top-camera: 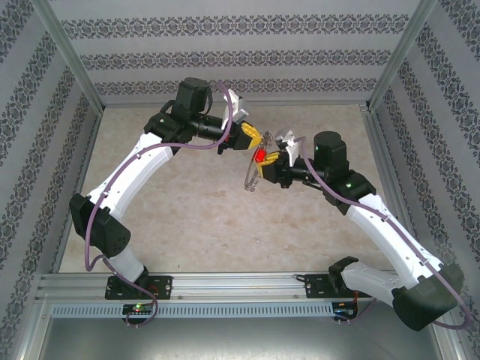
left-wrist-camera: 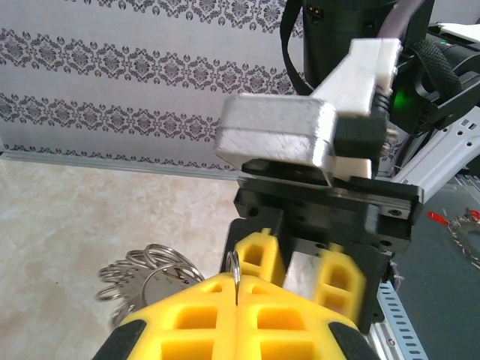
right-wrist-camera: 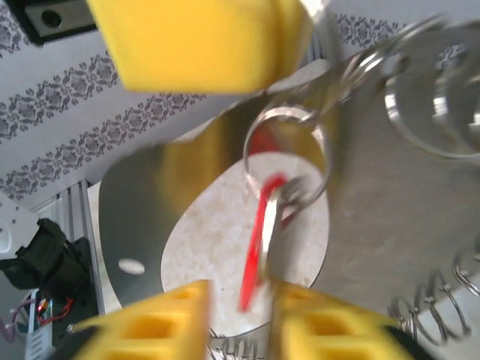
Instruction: Put the keys on the keyring
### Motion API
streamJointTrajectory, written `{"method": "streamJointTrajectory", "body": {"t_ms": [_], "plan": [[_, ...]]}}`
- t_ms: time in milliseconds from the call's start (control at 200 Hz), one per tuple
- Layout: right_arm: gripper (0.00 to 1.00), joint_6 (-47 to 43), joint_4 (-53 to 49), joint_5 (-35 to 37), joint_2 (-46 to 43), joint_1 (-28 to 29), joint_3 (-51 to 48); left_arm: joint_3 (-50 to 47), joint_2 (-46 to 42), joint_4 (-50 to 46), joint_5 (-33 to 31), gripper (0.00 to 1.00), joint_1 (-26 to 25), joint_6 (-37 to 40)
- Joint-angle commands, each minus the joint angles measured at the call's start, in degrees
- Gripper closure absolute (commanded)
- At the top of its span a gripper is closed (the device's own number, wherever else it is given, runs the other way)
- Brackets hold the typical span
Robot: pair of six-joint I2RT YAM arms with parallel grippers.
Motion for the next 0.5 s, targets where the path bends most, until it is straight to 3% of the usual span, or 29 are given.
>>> {"method": "streamJointTrajectory", "body": {"t_ms": [0,95,295,495], "plan": [[0.50,-2.9,-4.8,1.1,-0.2,0.7,1.9,-0.2,-2.5,3.6,0.8,1.00,-0.6,-0.8],[0.48,-2.3,-4.6,1.0,-1.9,-1.1,1.7,-0.3,-2.5,3.5,0.7,1.00,-0.6,-0.8],[0.62,3.6,1.4,-5.8,-6.0,-8.8,1.8,-0.4,-2.6,3.3,1.0,1.00,-0.6,-0.6],[0.64,9.5,9.0,-10.4,-3.7,-11.6,4.7,-0.4,-2.5,3.5,1.9,1.00,-0.6,-0.7]]}}
